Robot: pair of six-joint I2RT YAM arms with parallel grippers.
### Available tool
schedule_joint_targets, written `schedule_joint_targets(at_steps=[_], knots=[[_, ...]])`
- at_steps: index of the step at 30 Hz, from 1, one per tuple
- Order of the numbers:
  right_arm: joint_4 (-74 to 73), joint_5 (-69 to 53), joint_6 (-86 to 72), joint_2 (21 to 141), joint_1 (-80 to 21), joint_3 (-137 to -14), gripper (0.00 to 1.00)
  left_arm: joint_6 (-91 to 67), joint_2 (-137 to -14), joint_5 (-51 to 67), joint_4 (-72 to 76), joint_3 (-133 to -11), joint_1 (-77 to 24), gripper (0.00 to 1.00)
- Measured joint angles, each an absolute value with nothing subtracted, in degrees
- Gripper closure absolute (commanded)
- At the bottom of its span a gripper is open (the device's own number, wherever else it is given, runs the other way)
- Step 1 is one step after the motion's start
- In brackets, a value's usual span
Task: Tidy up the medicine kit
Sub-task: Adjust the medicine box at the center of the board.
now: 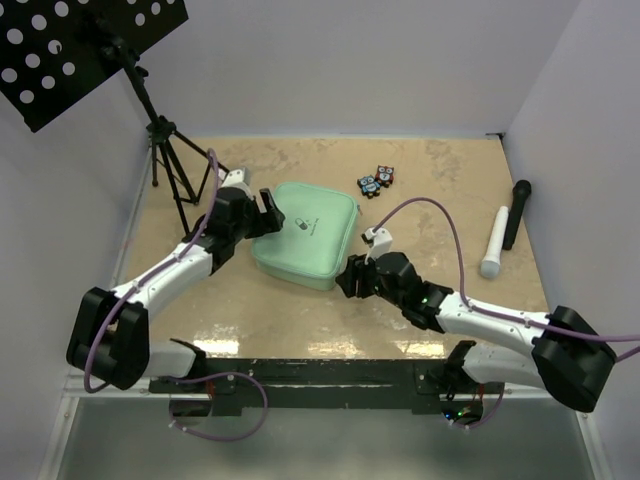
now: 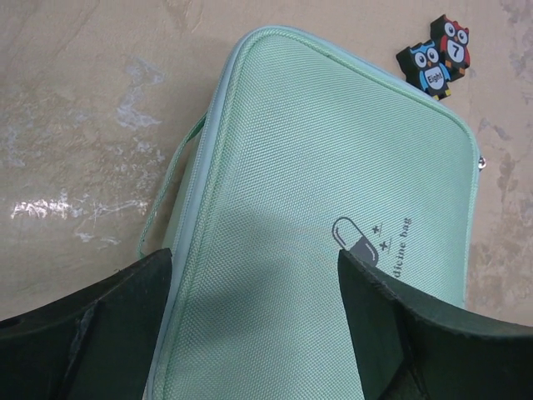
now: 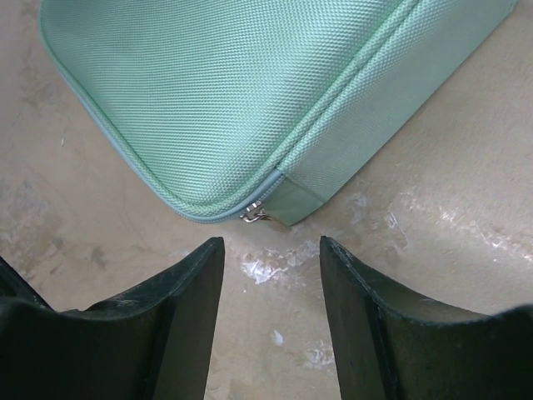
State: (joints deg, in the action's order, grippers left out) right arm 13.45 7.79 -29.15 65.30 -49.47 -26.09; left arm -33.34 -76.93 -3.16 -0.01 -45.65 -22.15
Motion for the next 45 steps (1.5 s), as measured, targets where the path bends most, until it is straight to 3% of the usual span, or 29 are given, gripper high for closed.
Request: schedule_joint_targets(at_steps=[28, 45], knots=[[13.50, 14.44, -28.62, 74.74, -52.58, -30.09, 0.45, -30.61, -78.63, 5.80, -1.26, -46.50, -22.15, 0.16], [27.18, 14.02, -23.62, 82.19, -52.62, -31.66, 0.42, -25.78, -87.70, 4.64, -1.87, -54.43, -19.07, 0.17]])
